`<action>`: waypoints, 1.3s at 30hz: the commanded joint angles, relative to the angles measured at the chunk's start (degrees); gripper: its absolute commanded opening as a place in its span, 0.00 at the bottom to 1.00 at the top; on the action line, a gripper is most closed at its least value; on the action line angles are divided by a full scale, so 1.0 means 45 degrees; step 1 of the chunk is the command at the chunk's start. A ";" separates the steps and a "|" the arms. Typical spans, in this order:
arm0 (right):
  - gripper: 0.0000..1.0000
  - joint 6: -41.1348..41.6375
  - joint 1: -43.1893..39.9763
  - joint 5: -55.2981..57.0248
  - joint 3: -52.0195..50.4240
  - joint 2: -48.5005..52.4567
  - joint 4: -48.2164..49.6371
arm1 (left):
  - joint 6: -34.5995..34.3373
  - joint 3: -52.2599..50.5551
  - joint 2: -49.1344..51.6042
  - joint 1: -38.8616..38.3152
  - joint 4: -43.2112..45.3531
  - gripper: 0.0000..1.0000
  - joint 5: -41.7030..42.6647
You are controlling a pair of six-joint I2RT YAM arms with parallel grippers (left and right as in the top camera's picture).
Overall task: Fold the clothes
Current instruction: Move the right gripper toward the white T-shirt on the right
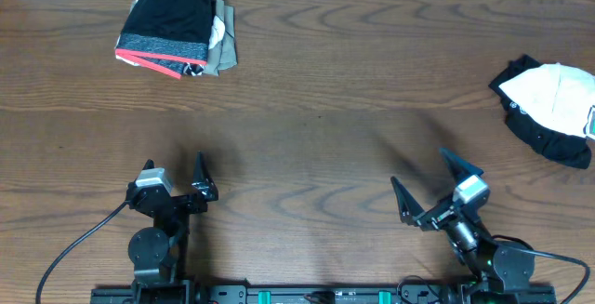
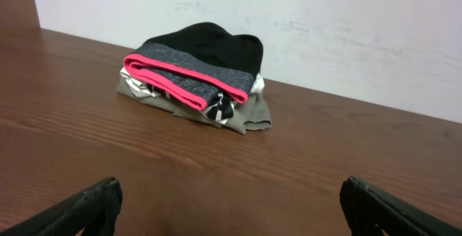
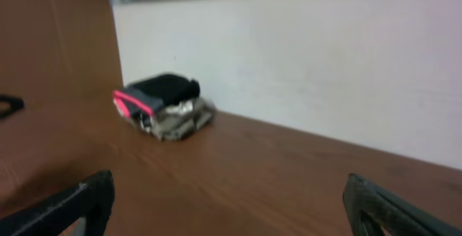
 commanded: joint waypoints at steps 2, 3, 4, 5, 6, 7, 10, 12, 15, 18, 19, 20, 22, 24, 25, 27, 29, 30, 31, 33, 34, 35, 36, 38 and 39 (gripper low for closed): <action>0.99 0.0646 -0.0121 0.0928 0.0695 -0.0053 -0.0015 | 0.0219 -0.0112 -0.0078 0.0053 -0.0597 0.98 -0.0058; 0.99 0.0641 -0.0121 0.1399 0.0991 -0.0015 -0.0180 | 0.0219 -0.0112 -0.0078 0.0053 -0.0597 0.98 -0.0058; 0.99 0.0622 -0.0121 0.1807 0.1282 0.0044 -0.0432 | 0.0219 -0.0112 -0.0078 0.0053 -0.0597 0.98 -0.0058; 0.99 0.0457 -0.0121 0.2302 0.1705 0.0175 -0.0942 | 0.0214 -0.0112 -0.0078 0.0053 -0.0597 0.98 -0.0058; 0.99 0.0257 -0.0121 0.2647 0.2040 0.0311 -0.1409 | 0.0214 -0.0112 -0.0078 0.0053 -0.0597 0.98 -0.0058; 0.99 0.0053 -0.0126 0.3002 0.2390 0.0491 -0.1948 | 0.0219 -0.0112 -0.0078 0.0053 -0.0597 0.98 -0.0058; 0.99 -0.0257 -0.0131 0.4401 0.3585 0.1486 -0.3604 | 0.0219 -0.0112 -0.0078 0.0053 -0.0597 0.98 -0.0058; 0.99 -0.0257 -0.0131 0.5518 0.4367 0.2487 -0.4347 | 0.0214 -0.0112 -0.0078 0.0053 -0.0597 0.98 -0.0058; 0.99 -0.0257 -0.0131 0.6557 0.5644 0.4507 -0.5435 | 0.0214 -0.0112 -0.0078 0.0053 -0.0597 0.98 -0.0058; 0.99 -0.0262 -0.0165 0.7087 0.6674 0.6771 -0.6149 | 0.0219 -0.0112 -0.0078 0.0053 -0.0597 0.98 -0.0058; 0.99 -0.0257 -0.0228 0.7261 0.6985 0.7470 -0.6275 | 0.0214 -0.0112 -0.0078 0.0053 -0.0597 0.98 -0.0058; 0.99 -0.0257 -0.0340 0.7436 0.7339 0.8189 -0.6387 | 0.0214 -0.0112 -0.0078 0.0053 -0.0597 0.98 -0.0058; 0.99 -0.0257 -0.0777 0.7635 0.8291 0.9763 -0.6698 | 0.0214 -0.0112 -0.0078 0.0053 -0.0597 0.98 -0.0058; 0.99 -0.0257 -0.1515 0.7616 0.9442 1.1152 -0.7218 | 0.0214 -0.0112 -0.0078 0.0053 -0.0597 0.98 -0.0058; 0.99 -0.0257 -0.1987 0.7597 1.0093 1.1812 -0.7626 | 0.0214 -0.0112 -0.0078 0.0053 -0.0597 0.98 -0.0058; 0.99 -0.0267 -0.2934 0.7509 1.1380 1.2939 -0.8568 | 0.0219 -0.0112 -0.0078 0.0053 -0.0597 0.98 -0.0058; 0.99 -0.0257 -0.3832 0.7305 1.2594 1.3901 -0.9656 | 0.0214 -0.0112 -0.0078 0.0053 -0.0597 0.98 -0.0058; 0.99 -0.0248 -0.4250 0.7043 1.3134 1.4314 -1.0190 | 0.0214 -0.0112 -0.0078 0.0053 -0.0597 0.98 -0.0058; 0.99 -0.0214 -0.4566 0.6713 1.3493 1.4600 -1.0496 | 0.0214 -0.0112 -0.0078 0.0053 -0.0597 0.98 -0.0058; 0.99 -0.0209 -0.5085 0.6105 1.3930 1.5023 -1.0846 | 0.0214 -0.0112 -0.0078 0.0053 -0.0597 0.98 -0.0058; 0.99 -0.0209 -0.5236 0.5916 1.3945 1.5096 -1.0836 | 0.0214 -0.0112 -0.0078 0.0053 -0.0597 0.98 -0.0058; 0.99 -0.0204 -0.5382 0.5804 1.3945 1.5125 -1.0831 | 0.0214 -0.0112 -0.0078 0.0053 -0.0597 0.98 -0.0058; 0.99 -0.0204 -0.5469 0.5795 1.3945 1.5140 -1.0792 | 0.0214 -0.0112 -0.0078 0.0053 -0.0597 0.98 -0.0058; 0.99 -0.0214 -0.5576 0.5814 1.3940 1.5140 -1.0540 | 0.0214 -0.0112 -0.0078 0.0053 -0.0597 0.98 -0.0058; 0.99 -0.0209 -0.5586 0.5926 1.3940 1.5140 -1.0389 | 0.0219 -0.0112 -0.0078 0.0053 -0.0597 0.98 -0.0058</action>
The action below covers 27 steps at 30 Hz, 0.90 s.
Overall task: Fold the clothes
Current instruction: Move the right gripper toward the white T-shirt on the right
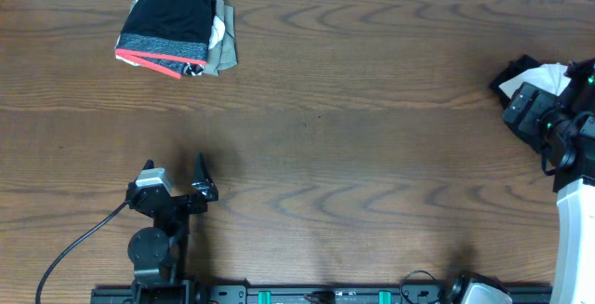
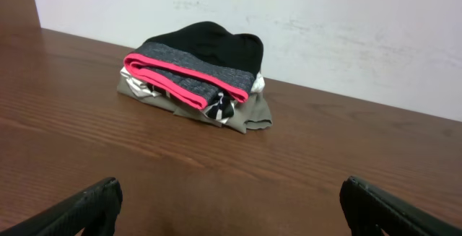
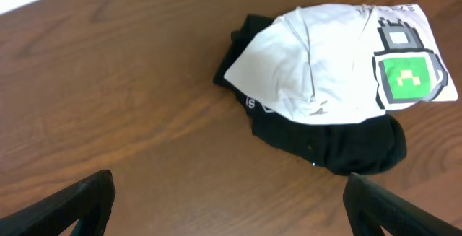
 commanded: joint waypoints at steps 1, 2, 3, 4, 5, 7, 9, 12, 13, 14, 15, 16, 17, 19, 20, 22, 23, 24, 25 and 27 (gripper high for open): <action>0.99 -0.0039 -0.0233 -0.0204 0.0253 0.0039 0.0345 | 0.0175 -0.0170 -0.0083 0.0053 -0.0515 0.98 -0.0053; 0.99 0.0097 -0.0267 -0.0063 0.0253 0.0039 0.0466 | 0.0175 -0.0170 -0.0083 0.0053 -0.0515 0.98 -0.0053; 0.99 0.0685 -0.0389 0.0301 0.0253 0.0044 0.0534 | 0.0170 -0.0170 -0.0083 0.0053 -0.0515 0.98 -0.0053; 0.99 0.1151 -0.0500 0.0588 0.0248 0.0044 0.0534 | 0.0175 -0.0170 -0.0083 0.0053 -0.0515 0.98 -0.0053; 0.99 0.1778 -0.0695 0.1001 0.0248 0.0078 0.0505 | 0.0175 -0.0170 -0.0083 0.0053 -0.0515 0.98 -0.0053; 0.99 0.2574 -0.1224 0.1477 0.0248 0.0219 0.0418 | 0.0175 -0.0170 -0.0083 0.0053 -0.0515 0.98 -0.0053; 0.99 0.2943 -0.1817 0.1477 0.0248 0.0413 0.0403 | 0.0170 -0.0170 -0.0083 0.0053 -0.0515 0.98 -0.0053; 0.99 0.3687 -0.2929 0.1433 0.0248 0.0690 0.0194 | 0.0175 -0.0170 -0.0083 0.0053 -0.0515 0.98 -0.0053; 0.99 0.3891 -0.3283 0.1399 0.0248 0.0772 0.0175 | 0.0175 -0.0170 -0.0083 0.0053 -0.0515 0.98 -0.0053; 0.99 0.4031 -0.3575 0.1243 0.0248 0.0845 0.0204 | 0.0170 -0.0170 -0.0083 0.0053 -0.0515 0.98 -0.0053; 0.99 0.4138 -0.3866 0.0967 0.0248 0.0913 0.0223 | 0.0170 -0.0170 -0.0083 0.0053 -0.0515 0.98 -0.0053; 0.99 0.4148 -0.4065 0.0753 0.0248 0.0957 0.0219 | 0.0170 -0.0170 -0.0083 0.0053 -0.0515 0.98 -0.0053; 0.99 0.4148 -0.4294 0.0515 0.0248 0.1005 0.0204 | 0.0170 -0.0170 -0.0083 0.0053 -0.0515 0.98 -0.0053; 0.99 0.4143 -0.4522 0.0287 0.0243 0.1083 0.0160 | 0.0175 -0.0170 -0.0083 0.0053 -0.0515 0.98 -0.0053; 0.99 0.4143 -0.4605 0.0296 0.0233 0.1127 0.0121 | 0.0170 -0.0170 -0.0083 0.0053 -0.0515 0.98 -0.0053; 0.99 0.4163 -0.4799 0.0287 0.0233 0.1273 0.0131 | 0.0170 -0.0170 -0.0083 0.0053 -0.0515 0.98 -0.0053; 0.99 0.4231 -0.4896 0.0296 0.0233 0.1375 0.0131 | 0.0170 -0.0170 -0.0083 0.0053 -0.0515 0.98 -0.0053; 0.99 0.4250 -0.5013 0.0306 0.0233 0.1525 0.0141 | 0.0170 -0.0170 -0.0083 0.0053 -0.0515 0.98 -0.0053; 0.99 0.4250 -0.5115 0.0301 0.0233 0.1695 0.0175 | 0.0175 -0.0170 -0.0083 0.0053 -0.0515 0.98 -0.0053; 0.99 0.4245 -0.5372 0.0291 0.0233 0.2181 0.0223 | 0.0170 -0.0170 -0.0083 0.0053 -0.0515 0.98 -0.0053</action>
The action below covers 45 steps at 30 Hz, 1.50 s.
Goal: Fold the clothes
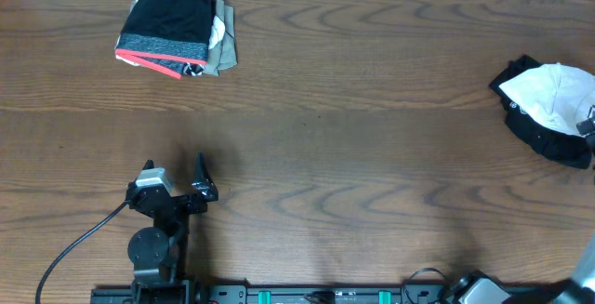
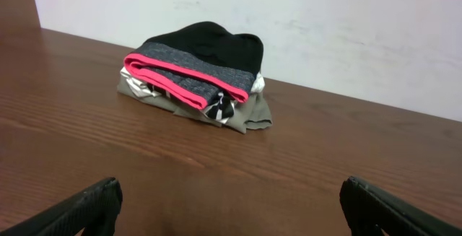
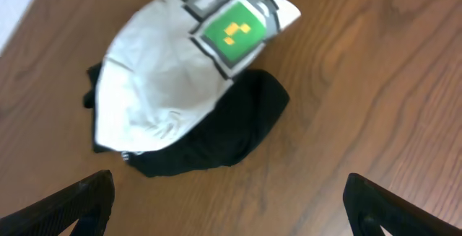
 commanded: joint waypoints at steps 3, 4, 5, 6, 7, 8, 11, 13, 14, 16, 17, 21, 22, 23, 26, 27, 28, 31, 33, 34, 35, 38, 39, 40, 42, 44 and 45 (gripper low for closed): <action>0.99 0.0248 -0.0782 -0.0588 0.0214 0.1345 0.0282 | 0.0175 -0.0170 -0.0083 0.0053 -0.0515 0.98 -0.0053; 0.99 0.0248 -0.0933 -0.0889 0.0214 0.1549 0.0393 | 0.0175 -0.0170 -0.0083 0.0053 -0.0515 0.98 -0.0053; 0.99 0.0253 -0.1132 -0.1302 0.0214 0.1753 0.0515 | 0.0170 -0.0170 -0.0083 0.0053 -0.0515 0.98 -0.0053; 0.99 0.0257 -0.1345 -0.1724 0.0214 0.1928 0.0675 | 0.0170 -0.0170 -0.0083 0.0053 -0.0515 0.98 -0.0053; 0.99 0.0291 -0.1549 -0.2108 0.0214 0.2069 0.0869 | 0.0170 -0.0170 -0.0083 0.0053 -0.0515 0.98 -0.0053; 0.99 0.0364 -0.1710 -0.2288 0.0214 0.2152 0.1020 | 0.0170 -0.0170 -0.0083 0.0053 -0.0515 0.98 -0.0053; 0.99 0.0534 -0.2336 -0.2487 0.0214 0.2375 0.1409 | 0.0170 -0.0170 -0.0083 0.0053 -0.0515 0.98 -0.0053; 0.98 0.0534 -0.2628 -0.2482 0.0214 0.2511 0.1525 | 0.0170 -0.0170 -0.0083 0.0053 -0.0515 0.98 -0.0053; 0.98 0.0534 -0.2749 -0.2482 0.0214 0.2623 0.1598 | 0.0170 -0.0170 -0.0083 0.0053 -0.0515 0.98 -0.0053; 0.96 0.0529 -0.2895 -0.2482 0.0214 0.2919 0.1923 | 0.0170 -0.0170 -0.0083 0.0053 -0.0515 0.98 -0.0053; 0.91 0.0525 -0.2924 -0.2545 0.0214 0.3070 0.2142 | 0.0170 -0.0170 -0.0083 0.0053 -0.0515 0.98 -0.0053; 0.78 0.0087 -0.2934 -0.3789 0.0219 0.3959 0.3308 | 0.0170 -0.0170 -0.0083 0.0053 -0.0515 0.98 -0.0053; 0.79 0.0097 -0.2934 -0.4347 0.0214 0.4226 0.3677 | 0.0170 -0.0170 -0.0083 0.0053 -0.0515 0.98 -0.0053; 0.80 0.0102 -0.2934 -0.4867 0.0214 0.4454 0.4041 | 0.0170 -0.0170 -0.0083 0.0053 -0.0515 0.98 -0.0053; 0.82 0.0316 -0.2905 -0.6154 0.0219 0.5100 0.5119 | 0.0175 -0.0170 -0.0083 0.0053 -0.0515 0.98 -0.0053; 0.82 0.0413 -0.2895 -0.6300 0.0219 0.5289 0.5416 | 0.0175 -0.0170 -0.0083 0.0053 -0.0515 0.98 -0.0053; 0.82 0.0491 -0.2885 -0.6334 0.0219 0.5484 0.5620 | 0.0170 -0.0170 -0.0083 0.0053 -0.0515 0.98 -0.0053; 0.81 0.0476 -0.2885 -0.6086 0.0219 0.5940 0.5931 | 0.0170 -0.0170 -0.0083 0.0053 -0.0515 0.98 -0.0053; 0.81 0.0369 -0.2885 -0.6052 0.0219 0.6348 0.6207 | 0.0170 -0.0170 -0.0083 0.0053 -0.0515 0.98 -0.0053; 0.81 0.0369 -0.2885 -0.6052 0.0219 0.6538 0.6295 | 0.0170 -0.0170 -0.0083 0.0053 -0.0515 0.98 -0.0053; 0.81 0.0374 -0.2885 -0.6047 0.0219 0.6751 0.6387 | 0.0170 -0.0170 -0.0083 0.0053 -0.0515 0.98 -0.0053; 0.82 0.0219 -0.2885 -0.6246 0.0219 0.7363 0.6853 | 0.0170 -0.0170 -0.0083 0.0053 -0.0515 0.98 -0.0053; 0.82 0.0073 -0.2885 -0.6441 0.0219 0.7509 0.7023 | 0.0175 -0.0170 -0.0083 0.0053 -0.0515 0.98 -0.0053; 0.82 -0.0112 -0.2885 -0.6630 0.0219 0.7645 0.7193 | 0.0170 -0.0170 -0.0083 0.0053 -0.0515 0.98 -0.0053; 0.82 -0.0155 -0.2875 -0.6810 0.0219 0.7844 0.7407 | 0.0170 -0.0170 -0.0083 0.0053 -0.0515 0.98 -0.0053; 0.82 -0.0155 -0.2875 -0.6805 0.0219 0.7966 0.7519 | 0.0170 -0.0170 -0.0083 0.0053 -0.0515 0.98 -0.0053; 0.80 -0.0175 -0.2875 -0.6766 0.0219 0.8029 0.7543 | 0.0170 -0.0170 -0.0083 0.0053 -0.0515 0.98 -0.0053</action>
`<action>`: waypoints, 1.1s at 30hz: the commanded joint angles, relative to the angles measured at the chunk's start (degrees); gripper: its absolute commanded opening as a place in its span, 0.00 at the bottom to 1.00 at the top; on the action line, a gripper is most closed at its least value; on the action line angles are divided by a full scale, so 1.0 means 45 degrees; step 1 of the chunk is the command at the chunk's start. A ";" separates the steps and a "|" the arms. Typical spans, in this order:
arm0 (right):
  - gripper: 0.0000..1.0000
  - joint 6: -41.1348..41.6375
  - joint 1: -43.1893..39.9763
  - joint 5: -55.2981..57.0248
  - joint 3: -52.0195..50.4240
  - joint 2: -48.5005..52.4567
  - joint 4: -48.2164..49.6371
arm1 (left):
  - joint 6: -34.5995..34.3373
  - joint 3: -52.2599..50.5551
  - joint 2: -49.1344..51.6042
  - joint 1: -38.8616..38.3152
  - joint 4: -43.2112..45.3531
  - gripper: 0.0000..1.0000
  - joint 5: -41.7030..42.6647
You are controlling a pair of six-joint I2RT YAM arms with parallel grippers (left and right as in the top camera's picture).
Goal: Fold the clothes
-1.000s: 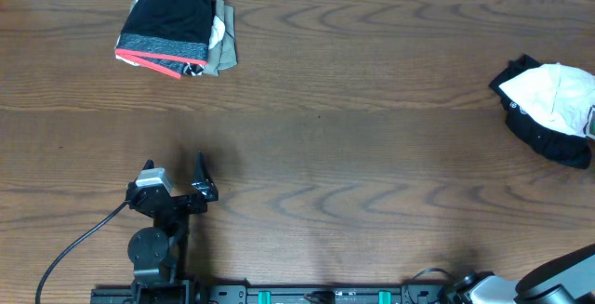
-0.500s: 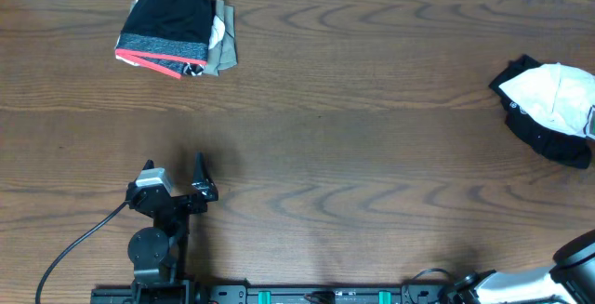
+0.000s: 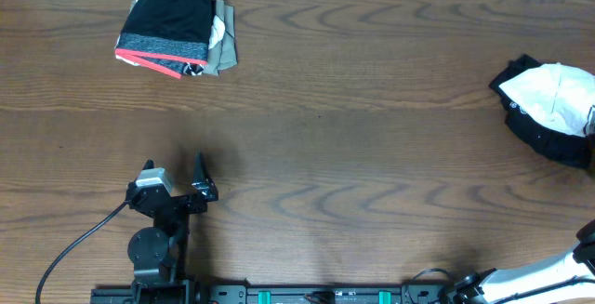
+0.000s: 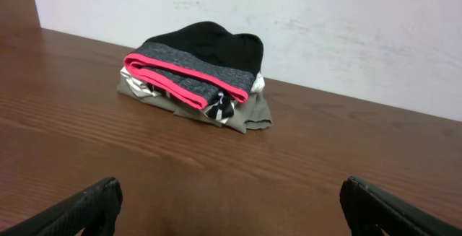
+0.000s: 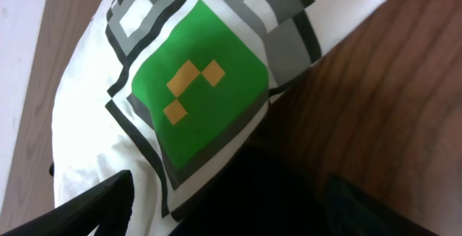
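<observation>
A heap of unfolded clothes lies at the table's right edge: a white shirt (image 3: 556, 95) with a green pixel print (image 5: 195, 99) on top of a black garment (image 3: 544, 138). My right gripper (image 5: 231, 207) is open and hangs very close over this heap, one finger over the white cloth and the other over the black garment (image 5: 303, 193). It is outside the overhead frame. My left gripper (image 3: 174, 167) is open and holds nothing, low at the front left (image 4: 231, 211).
A folded stack (image 3: 177, 25) of black, grey-and-pink and olive garments sits at the far left corner, also ahead of the left wrist (image 4: 195, 73). A white wall runs behind the table. The right arm's white link (image 3: 558, 271) crosses the front right corner.
My right gripper has come much closer to the white shirt, whose green print now fills its view. The heap, the folded stack and my left gripper have not moved.
Both grippers first stood open near the front edge. Then my right gripper was over the heap at the right edge, then beyond it at the table's right side. Now it is open and close above the shirt's print. My left arm stayed still throughout.
</observation>
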 commanded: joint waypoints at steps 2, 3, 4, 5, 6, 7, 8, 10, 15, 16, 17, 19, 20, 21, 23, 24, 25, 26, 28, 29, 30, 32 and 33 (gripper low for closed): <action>0.78 -0.0379 -0.0015 -0.0369 0.0194 0.0267 0.0267 | 0.0170 -0.0170 -0.0083 0.0053 -0.0515 0.98 -0.0053; 0.76 -0.0447 -0.0010 -0.0374 0.0194 0.0306 0.0325 | 0.0175 -0.0170 -0.0083 0.0053 -0.0515 0.98 -0.0053; 0.75 -0.0481 -0.0010 -0.0374 0.0194 0.0325 0.0330 | 0.0170 -0.0170 -0.0083 0.0053 -0.0515 0.98 -0.0053; 0.72 -0.0563 -0.0015 -0.0369 0.0194 0.0325 0.0330 | 0.0170 -0.0170 -0.0083 0.0053 -0.0515 0.98 -0.0053; 0.70 -0.0719 -0.0010 -0.0374 0.0194 0.0325 0.0384 | 0.0170 -0.0170 -0.0083 0.0053 -0.0515 0.98 -0.0053; 0.69 -0.0840 -0.0010 -0.0437 0.0194 0.0325 0.0476 | 0.0170 -0.0170 -0.0083 0.0053 -0.0515 0.98 -0.0053; 0.69 -0.0962 -0.0010 -0.0491 0.0194 0.0325 0.0544 | 0.0175 -0.0170 -0.0083 0.0053 -0.0515 0.98 -0.0053; 0.69 -0.1044 -0.0015 -0.0515 0.0194 0.0325 0.0554 | 0.0175 -0.0170 -0.0083 0.0053 -0.0515 0.98 -0.0053; 0.69 -0.1049 -0.0015 -0.0505 0.0194 0.0325 0.0510 | 0.0170 -0.0170 -0.0083 0.0053 -0.0515 0.98 -0.0053; 0.68 -0.1064 -0.0015 -0.0505 0.0194 0.0325 0.0510 | 0.0170 -0.0170 -0.0083 0.0053 -0.0515 0.98 -0.0053; 0.64 -0.1137 -0.0015 -0.0505 0.0194 0.0325 0.0515 | 0.0170 -0.0170 -0.0083 0.0053 -0.0515 0.98 -0.0053; 0.54 -0.1239 -0.0015 -0.0505 0.0194 0.0325 0.0515 | 0.0170 -0.0170 -0.0083 0.0053 -0.0515 0.98 -0.0053; 0.51 -0.1253 -0.0015 -0.0495 0.0194 0.0325 0.0515 | 0.0175 -0.0170 -0.0083 0.0053 -0.0515 0.98 -0.0053; 0.50 -0.1345 -0.0015 -0.0505 0.0194 0.0325 0.0510 | 0.0170 -0.0170 -0.0083 0.0053 -0.0515 0.98 -0.0053; 0.49 -0.1467 -0.0010 -0.0505 0.0194 0.0325 0.0486 | 0.0170 -0.0170 -0.0083 0.0053 -0.0515 0.98 -0.0053; 0.48 -0.1472 -0.0010 -0.0500 0.0189 0.0325 0.0476 | 0.0170 -0.0170 -0.0083 0.0053 -0.0515 0.98 -0.0053; 0.47 -0.1472 -0.0010 -0.0447 0.0189 0.0325 0.0471 | 0.0170 -0.0170 -0.0083 0.0053 -0.0515 0.98 -0.0053; 0.47 -0.1472 -0.0010 -0.0408 0.0189 0.0325 0.0466 | 0.0170 -0.0170 -0.0083 0.0053 -0.0515 0.98 -0.0053; 0.50 -0.1472 -0.0015 -0.0321 0.0189 0.0325 0.0461 | 0.0175 -0.0170 -0.0083 0.0053 -0.0515 0.98 -0.0053; 0.52 -0.1477 -0.0015 -0.0248 0.0189 0.0325 0.0457 | 0.0170 -0.0170 -0.0083 0.0053 -0.0515 0.98 -0.0053; 0.53 -0.1477 -0.0010 -0.0141 0.0189 0.0325 0.0452 | 0.0170 -0.0170 -0.0083 0.0053 -0.0515 0.98 -0.0053; 0.54 -0.1486 -0.0015 0.0083 0.0189 0.0330 0.0437 | 0.0170 -0.0170 -0.0083 0.0053 -0.0515 0.98 -0.0053; 0.54 -0.1530 -0.0015 0.0170 0.0189 0.0345 0.0442 | 0.0170 -0.0170 -0.0083 0.0053 -0.0515 0.98 -0.0053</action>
